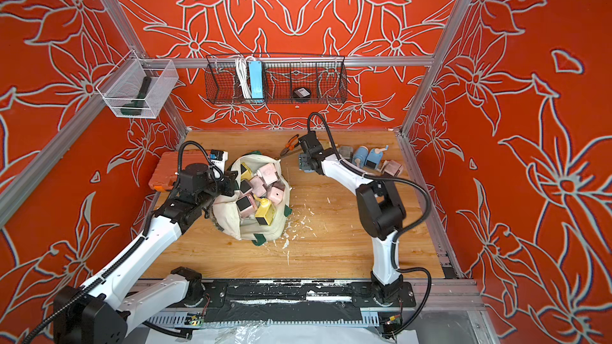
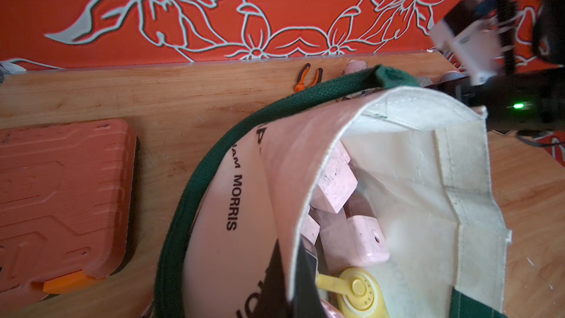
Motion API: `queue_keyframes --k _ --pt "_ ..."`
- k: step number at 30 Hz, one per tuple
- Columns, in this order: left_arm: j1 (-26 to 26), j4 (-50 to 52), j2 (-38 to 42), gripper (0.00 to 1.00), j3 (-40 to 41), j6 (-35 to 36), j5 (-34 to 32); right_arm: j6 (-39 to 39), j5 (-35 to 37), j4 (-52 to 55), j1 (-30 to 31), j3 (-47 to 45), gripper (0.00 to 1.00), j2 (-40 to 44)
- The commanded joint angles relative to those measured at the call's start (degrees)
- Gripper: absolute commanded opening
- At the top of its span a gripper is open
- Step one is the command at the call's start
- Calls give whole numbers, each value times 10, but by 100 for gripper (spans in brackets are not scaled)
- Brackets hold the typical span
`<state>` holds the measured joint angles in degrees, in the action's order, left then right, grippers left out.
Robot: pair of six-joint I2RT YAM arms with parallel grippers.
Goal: Take out the pencil sharpeners from the tote bags
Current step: Place the pencil sharpener at the center of the board, then pick up the pencil sharpener from the canvas bag.
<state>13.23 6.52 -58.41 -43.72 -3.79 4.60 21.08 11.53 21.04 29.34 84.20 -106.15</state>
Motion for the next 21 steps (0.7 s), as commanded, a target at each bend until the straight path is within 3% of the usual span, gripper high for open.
queue_keyframes --k 1,7,11,15,21 --pt "6 19 -1 0 -1 6 -6 19 -65 -16 4 -76 70 92" --pt "6 21 1 0 -3 6 -7 13 -188 -151 58 -264 61 266" --pt "6 21 2 0 -3 6 -8 -42 -215 -167 138 -297 60 321" --pt "7 22 3 0 -4 8 -10 -141 -296 -233 199 -324 59 322" --pt "8 22 9 0 -1 7 1 -254 -385 -279 210 -300 61 248"
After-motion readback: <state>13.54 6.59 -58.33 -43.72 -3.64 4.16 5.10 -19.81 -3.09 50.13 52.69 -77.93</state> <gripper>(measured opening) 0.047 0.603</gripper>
